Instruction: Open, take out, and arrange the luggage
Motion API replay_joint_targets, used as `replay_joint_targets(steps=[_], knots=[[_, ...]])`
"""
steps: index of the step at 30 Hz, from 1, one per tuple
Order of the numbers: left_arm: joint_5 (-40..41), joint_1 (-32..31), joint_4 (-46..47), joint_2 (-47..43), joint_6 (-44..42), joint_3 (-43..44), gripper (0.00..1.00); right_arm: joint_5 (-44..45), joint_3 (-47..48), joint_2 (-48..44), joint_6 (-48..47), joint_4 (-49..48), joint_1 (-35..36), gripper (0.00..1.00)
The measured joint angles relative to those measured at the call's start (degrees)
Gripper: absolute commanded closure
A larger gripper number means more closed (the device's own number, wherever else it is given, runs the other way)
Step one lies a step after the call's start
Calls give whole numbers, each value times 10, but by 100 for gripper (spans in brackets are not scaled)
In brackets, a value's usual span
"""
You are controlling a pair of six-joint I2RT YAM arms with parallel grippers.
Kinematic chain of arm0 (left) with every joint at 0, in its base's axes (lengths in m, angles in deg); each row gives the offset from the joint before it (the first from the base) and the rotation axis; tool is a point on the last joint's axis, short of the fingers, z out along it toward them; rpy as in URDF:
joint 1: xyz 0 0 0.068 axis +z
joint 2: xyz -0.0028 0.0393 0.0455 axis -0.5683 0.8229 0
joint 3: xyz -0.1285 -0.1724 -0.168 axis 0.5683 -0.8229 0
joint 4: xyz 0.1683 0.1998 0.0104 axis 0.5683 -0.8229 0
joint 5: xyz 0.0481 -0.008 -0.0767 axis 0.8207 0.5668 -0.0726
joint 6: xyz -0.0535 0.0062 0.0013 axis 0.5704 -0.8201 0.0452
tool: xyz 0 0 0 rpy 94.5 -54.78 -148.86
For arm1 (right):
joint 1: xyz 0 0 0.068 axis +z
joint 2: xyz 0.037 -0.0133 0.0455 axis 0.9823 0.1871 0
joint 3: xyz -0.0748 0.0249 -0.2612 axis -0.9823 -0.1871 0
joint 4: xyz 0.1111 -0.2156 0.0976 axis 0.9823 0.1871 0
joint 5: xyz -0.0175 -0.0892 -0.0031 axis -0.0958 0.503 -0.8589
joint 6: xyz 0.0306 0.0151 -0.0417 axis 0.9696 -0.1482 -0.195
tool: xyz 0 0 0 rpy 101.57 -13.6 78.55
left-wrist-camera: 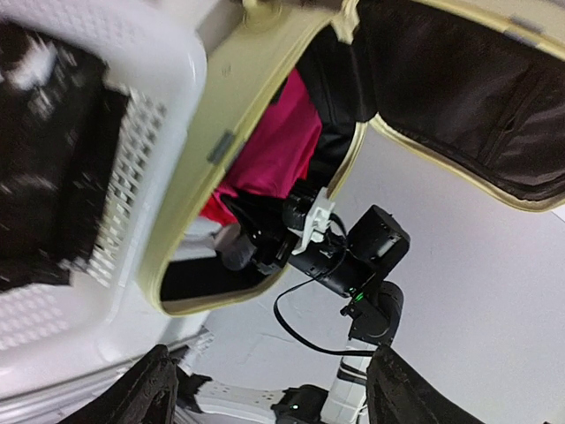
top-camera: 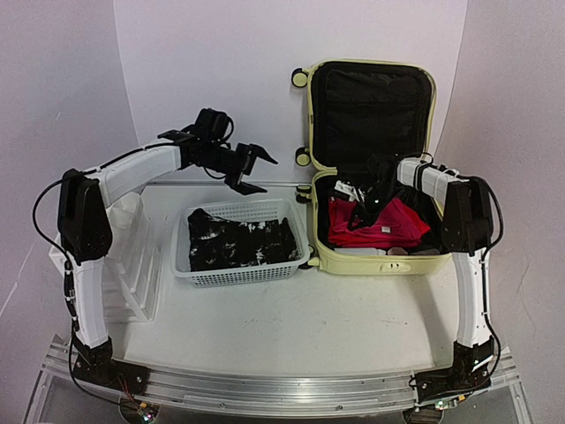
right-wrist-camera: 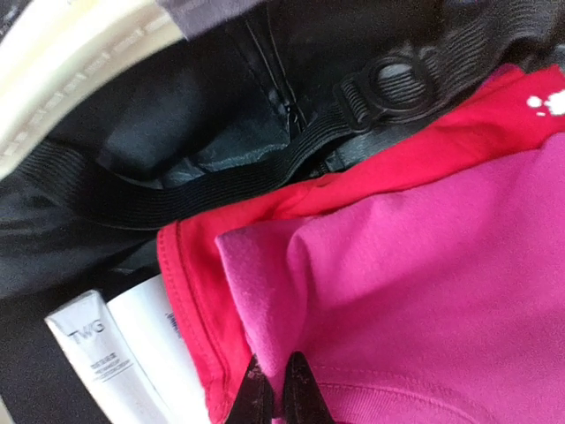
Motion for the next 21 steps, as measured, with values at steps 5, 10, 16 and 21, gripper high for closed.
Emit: replay_joint_targets(steps=[5,10,16,21], knots=[[14,-58,61,48,104,2,27,-22,-24,-37,12,-20,-7,100],[41,-98,86,125,161,62,26,-38,-47,-67,16,-37,-12,100],[62,-129,103,208,210,163,23,-56,-92,-92,16,-60,-16,100],[78,-150,109,244,232,198,22,-69,-123,-112,16,-79,-16,100]])
